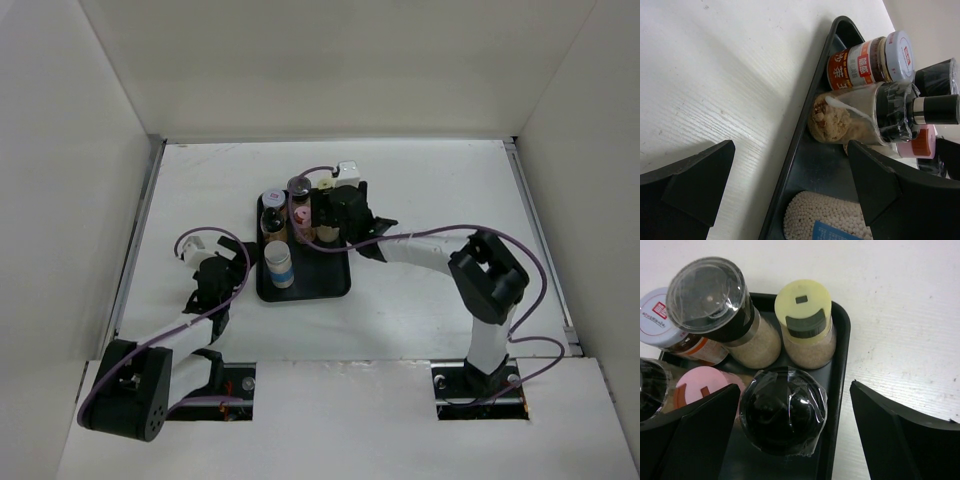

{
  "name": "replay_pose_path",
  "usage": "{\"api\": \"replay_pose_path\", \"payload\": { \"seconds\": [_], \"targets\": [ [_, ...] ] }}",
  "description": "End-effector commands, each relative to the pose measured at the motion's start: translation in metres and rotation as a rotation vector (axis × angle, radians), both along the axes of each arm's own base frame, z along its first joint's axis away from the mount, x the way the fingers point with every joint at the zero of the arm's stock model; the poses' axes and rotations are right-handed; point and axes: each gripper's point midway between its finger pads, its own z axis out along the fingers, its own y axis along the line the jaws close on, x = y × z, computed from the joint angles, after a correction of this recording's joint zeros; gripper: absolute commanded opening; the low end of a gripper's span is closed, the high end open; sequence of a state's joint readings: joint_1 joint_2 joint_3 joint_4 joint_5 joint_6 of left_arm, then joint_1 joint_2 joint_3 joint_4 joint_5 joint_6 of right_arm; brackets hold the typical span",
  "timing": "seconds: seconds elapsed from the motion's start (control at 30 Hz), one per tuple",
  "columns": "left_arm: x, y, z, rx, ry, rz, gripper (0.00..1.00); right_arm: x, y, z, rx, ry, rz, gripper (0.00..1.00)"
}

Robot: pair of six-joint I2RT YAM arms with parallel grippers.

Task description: Organize the condiment bottles

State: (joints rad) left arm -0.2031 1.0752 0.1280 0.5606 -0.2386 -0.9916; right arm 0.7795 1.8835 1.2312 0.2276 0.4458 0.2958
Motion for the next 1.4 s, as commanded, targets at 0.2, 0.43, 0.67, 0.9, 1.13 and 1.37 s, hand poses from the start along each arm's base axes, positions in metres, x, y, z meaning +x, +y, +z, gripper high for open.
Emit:
{"api": "replay_pose_path", "payload": {
  "seconds": [0.2, 0.43, 0.67, 0.9, 1.13, 1.37],
  "targets": [
    [0.006, 0.005, 0.027, 0.014, -0.101, 0.011, 1.0, -0.025, -0.04, 0.111, 0.208, -0.208, -0.078, 1.0],
    [0.006, 0.01, 0.03, 0.022, -0.088, 0.018, 1.0, -0.062, -0.126, 0.086, 0.2, -0.208, -0.253, 1.0],
    [0.004, 0.007, 0.033, 0.032, -0.066, -0.011, 1.0, -0.098, -0.169, 0.048, 0.198, -0.092, -0.343, 1.0],
    [-0.001, 0.011, 0.033, 0.028, -0.054, -0.011, 1.0, -0.114, -0.176, 0.051, 0.246, -0.059, -0.318, 1.0],
    [0.004, 0.017, 0.019, 0.024, -0.002, -0.008, 1.0, -0.113, -0.189, 0.06, 0.234, -0.072, -0.363, 1.0],
    [0.006, 0.024, 0.027, 0.064, -0.024, 0.006, 1.0, -0.099, -0.174, 0.065, 0.241, -0.094, -0.345, 1.0]
  ]
}}
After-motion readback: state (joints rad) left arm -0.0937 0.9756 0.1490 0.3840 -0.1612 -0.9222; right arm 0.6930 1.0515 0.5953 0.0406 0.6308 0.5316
